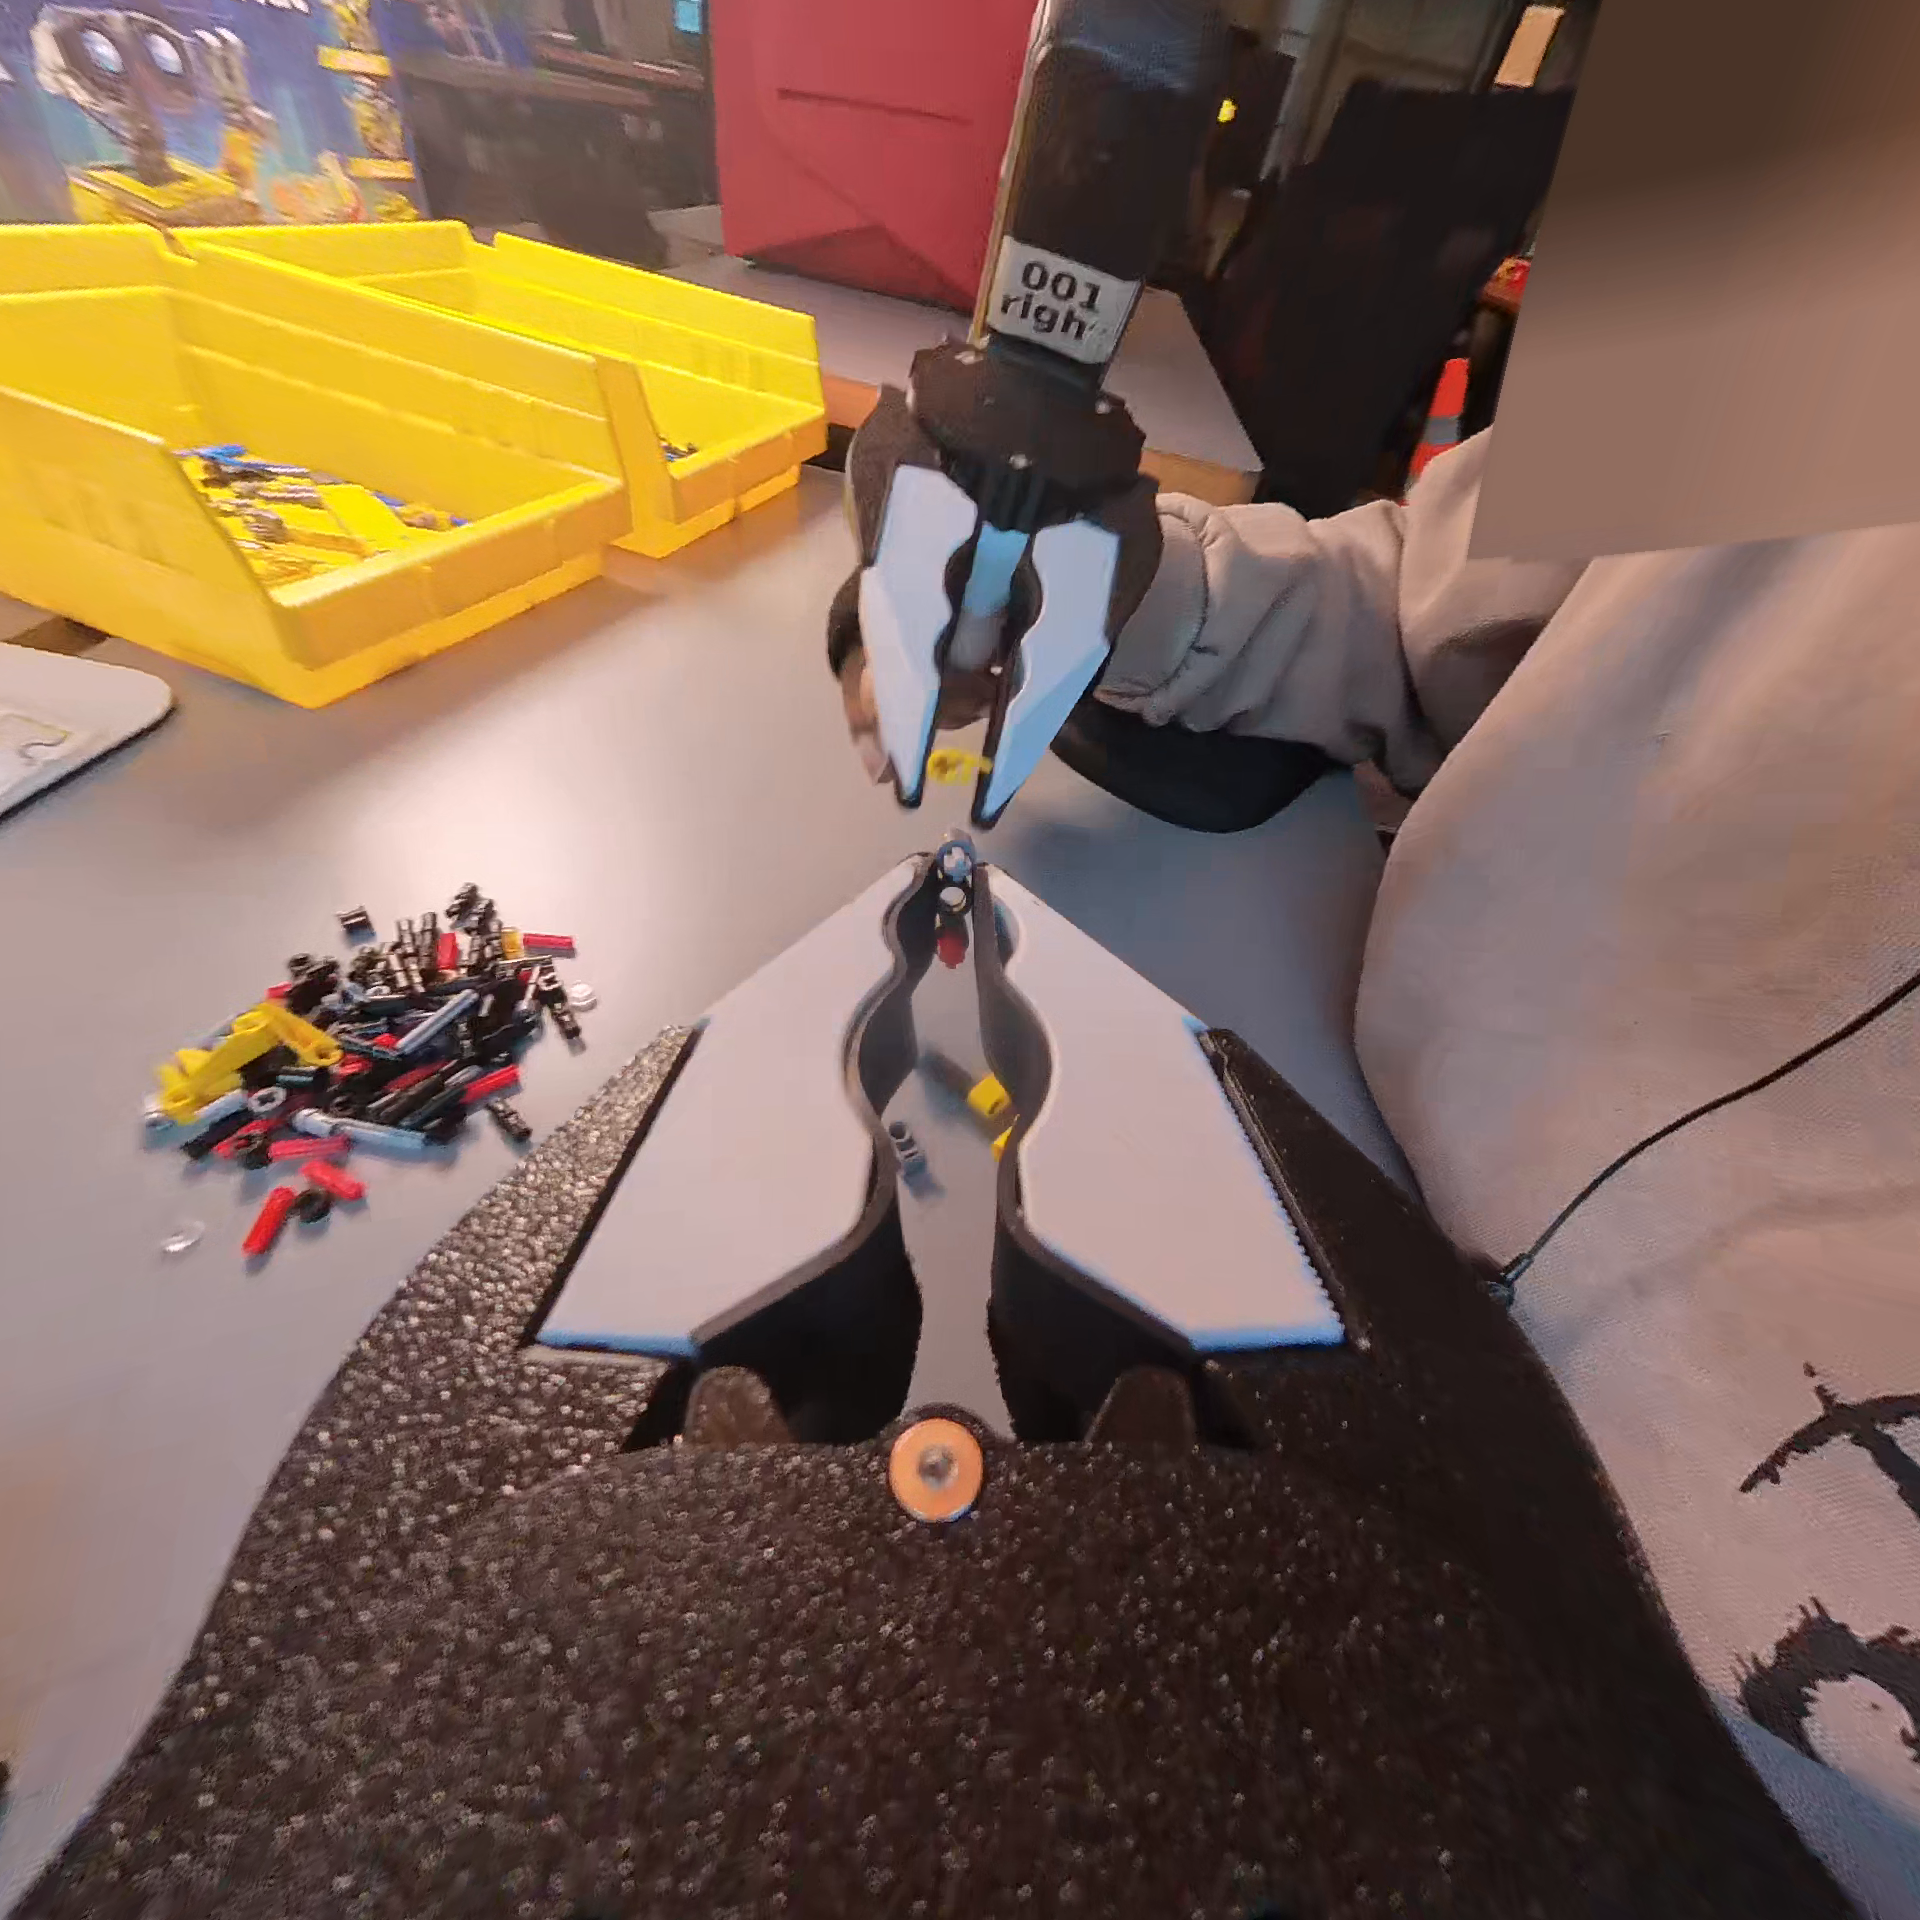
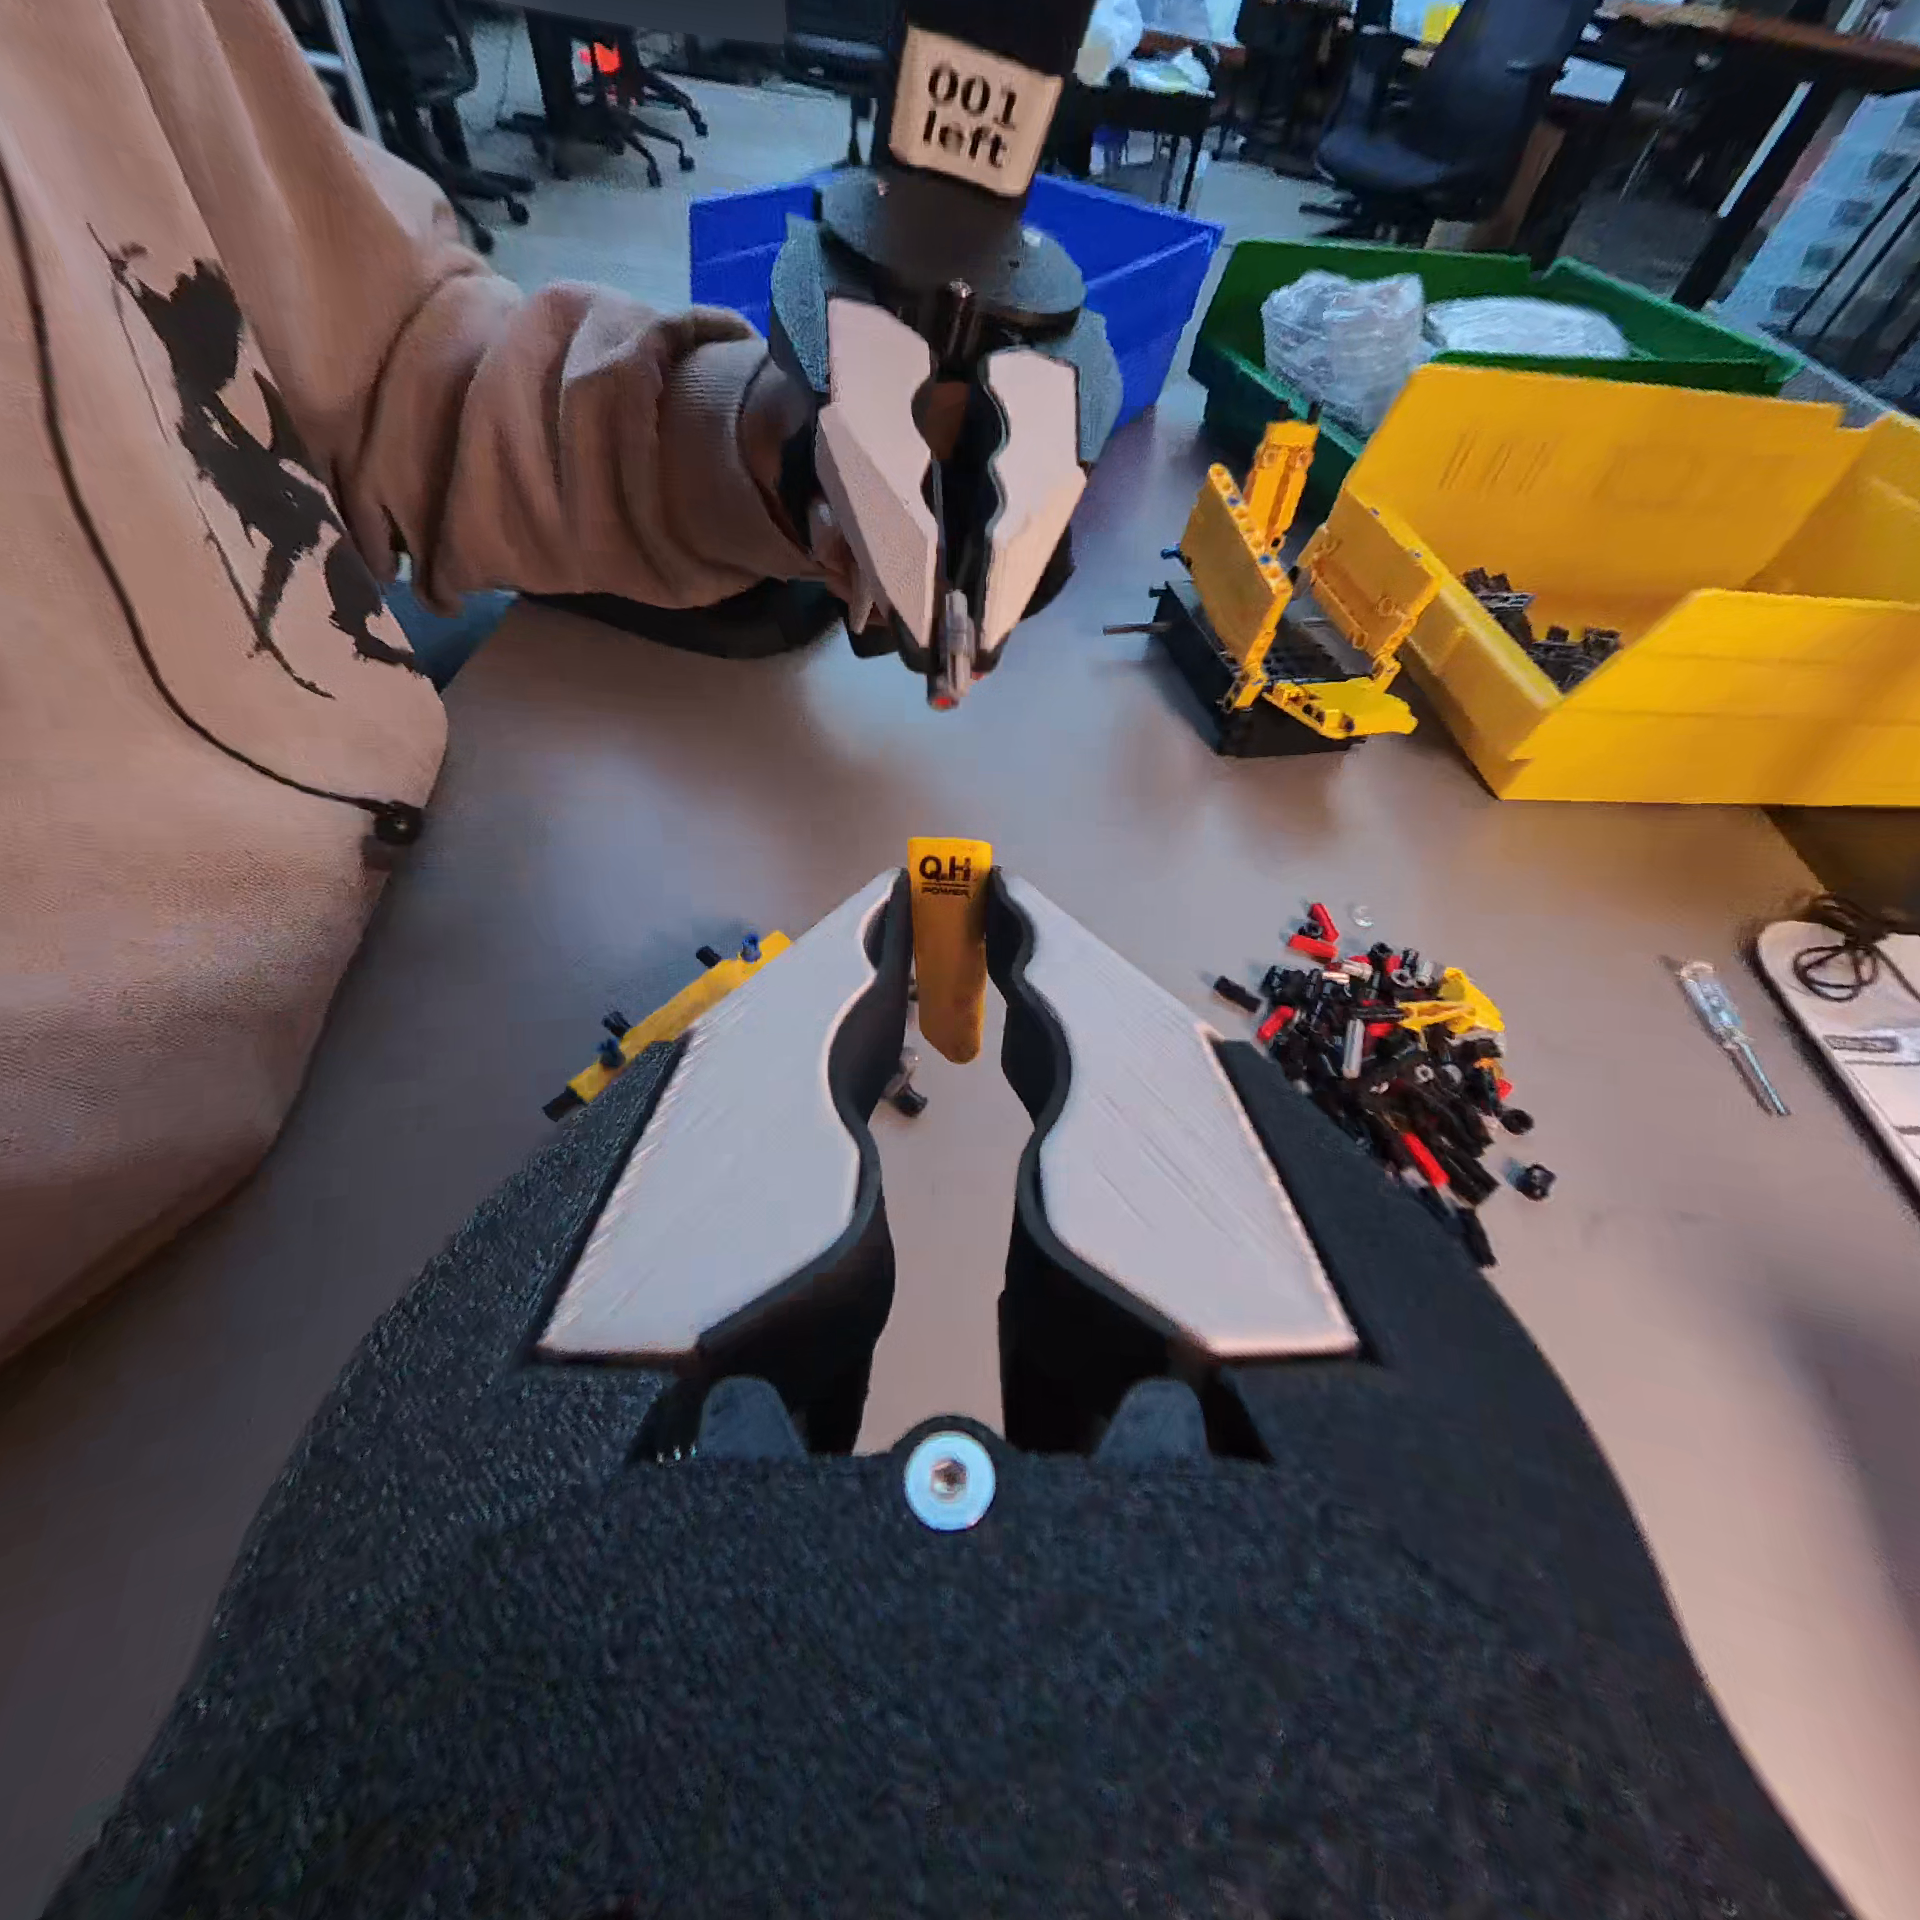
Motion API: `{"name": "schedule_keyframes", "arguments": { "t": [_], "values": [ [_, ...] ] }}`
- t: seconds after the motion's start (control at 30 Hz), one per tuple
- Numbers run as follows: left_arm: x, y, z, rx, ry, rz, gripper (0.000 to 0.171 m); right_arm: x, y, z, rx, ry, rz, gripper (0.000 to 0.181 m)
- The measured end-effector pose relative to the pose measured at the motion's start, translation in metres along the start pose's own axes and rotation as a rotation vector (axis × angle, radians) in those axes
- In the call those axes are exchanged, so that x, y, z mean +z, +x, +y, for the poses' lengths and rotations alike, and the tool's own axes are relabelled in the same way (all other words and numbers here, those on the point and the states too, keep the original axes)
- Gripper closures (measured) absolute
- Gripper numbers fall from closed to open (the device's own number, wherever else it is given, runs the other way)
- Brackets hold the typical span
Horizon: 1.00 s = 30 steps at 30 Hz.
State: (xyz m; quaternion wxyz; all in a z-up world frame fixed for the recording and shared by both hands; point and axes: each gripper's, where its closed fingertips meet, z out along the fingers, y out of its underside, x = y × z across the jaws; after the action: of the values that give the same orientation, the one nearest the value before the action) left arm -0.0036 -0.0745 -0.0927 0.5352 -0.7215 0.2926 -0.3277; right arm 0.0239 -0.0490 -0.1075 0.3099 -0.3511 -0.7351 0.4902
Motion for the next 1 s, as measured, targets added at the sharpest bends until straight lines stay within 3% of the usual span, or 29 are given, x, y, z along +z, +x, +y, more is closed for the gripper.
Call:
{"name": "schedule_keyframes", "arguments": {
  "t": [0.1,0.27,0.53,0.7,0.87,1.0],
  "values": [
    [0.0,-0.003,0.004,-0.045,0.011,0.005,0.167,0.006,0.001,0.021,0.035,-0.049,0.0,0.169],
    [0.009,-0.004,0.028,-0.068,-0.085,-0.006,0.166,0.006,-0.004,0.021,0.029,-0.038,-0.003,0.168],
    [0.015,-0.009,0.05,-0.069,-0.183,-0.041,0.166,0.012,0.006,0.072,-0.141,-0.318,0.102,0.168],
    [0.013,-0.018,0.061,-0.054,-0.239,-0.094,0.166,0.012,0.013,0.078,-0.173,-0.345,0.145,0.169],
    [0.014,-0.019,0.068,-0.054,-0.276,-0.1,0.166,0.008,0.018,0.082,0.07,-0.321,0.119,0.163],
    [0.015,-0.016,0.07,-0.041,-0.287,-0.094,0.166,-0.004,0.031,0.104,0.033,-0.451,0.188,0.161]
  ]
}}
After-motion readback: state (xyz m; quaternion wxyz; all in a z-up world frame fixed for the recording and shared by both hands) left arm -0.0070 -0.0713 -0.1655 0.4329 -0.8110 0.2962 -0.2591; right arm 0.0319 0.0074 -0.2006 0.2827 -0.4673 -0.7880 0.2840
